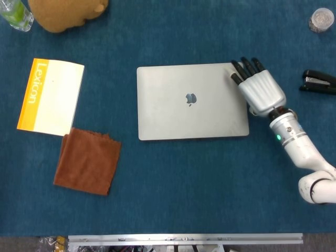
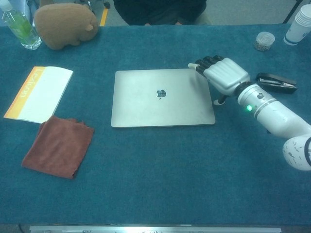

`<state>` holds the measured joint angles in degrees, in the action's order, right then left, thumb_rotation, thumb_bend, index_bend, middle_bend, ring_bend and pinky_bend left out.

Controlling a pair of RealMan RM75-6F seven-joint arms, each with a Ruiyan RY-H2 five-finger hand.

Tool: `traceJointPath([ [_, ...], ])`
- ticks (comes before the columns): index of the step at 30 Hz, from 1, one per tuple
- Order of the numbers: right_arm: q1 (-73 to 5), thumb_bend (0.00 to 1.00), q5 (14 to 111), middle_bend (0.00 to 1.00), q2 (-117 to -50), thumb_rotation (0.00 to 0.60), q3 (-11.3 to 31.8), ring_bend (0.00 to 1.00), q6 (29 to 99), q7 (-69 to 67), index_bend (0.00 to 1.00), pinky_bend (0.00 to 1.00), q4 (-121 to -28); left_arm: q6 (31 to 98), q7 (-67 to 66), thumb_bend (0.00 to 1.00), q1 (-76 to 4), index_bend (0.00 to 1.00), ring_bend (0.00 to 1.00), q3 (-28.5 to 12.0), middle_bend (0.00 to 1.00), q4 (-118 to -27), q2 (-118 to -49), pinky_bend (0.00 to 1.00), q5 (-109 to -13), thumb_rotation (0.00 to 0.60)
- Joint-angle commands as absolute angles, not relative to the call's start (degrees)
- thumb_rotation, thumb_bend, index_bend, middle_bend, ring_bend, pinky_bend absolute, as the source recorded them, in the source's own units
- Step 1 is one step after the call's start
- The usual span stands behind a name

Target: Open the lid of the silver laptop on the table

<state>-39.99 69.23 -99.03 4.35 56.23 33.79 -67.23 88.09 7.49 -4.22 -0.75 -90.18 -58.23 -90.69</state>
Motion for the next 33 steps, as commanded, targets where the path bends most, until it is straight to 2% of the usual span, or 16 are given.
traceJointPath([
  [1,-40.0,0.01,69.62,0.08,-99.18,0.6,4.53,0.02,56.41,33.54,0.0,0.12,-67.37,88.14,7.49,0.4,-4.24,0.32,0.22,-0.76,0.3,-90.17,-58.21,0.24,-90.75,0.6],
  [33,-42.47,0.0,70.16,0.07,-103.77,0.6,7.68,0.01,56.01,36.23,0.0,0.12,-67.58,89.01,10.31,0.4,-3.32,0.32,0.22,-0.72,0.3,-87.71,-58.36,0.24,-90.05,0.6],
])
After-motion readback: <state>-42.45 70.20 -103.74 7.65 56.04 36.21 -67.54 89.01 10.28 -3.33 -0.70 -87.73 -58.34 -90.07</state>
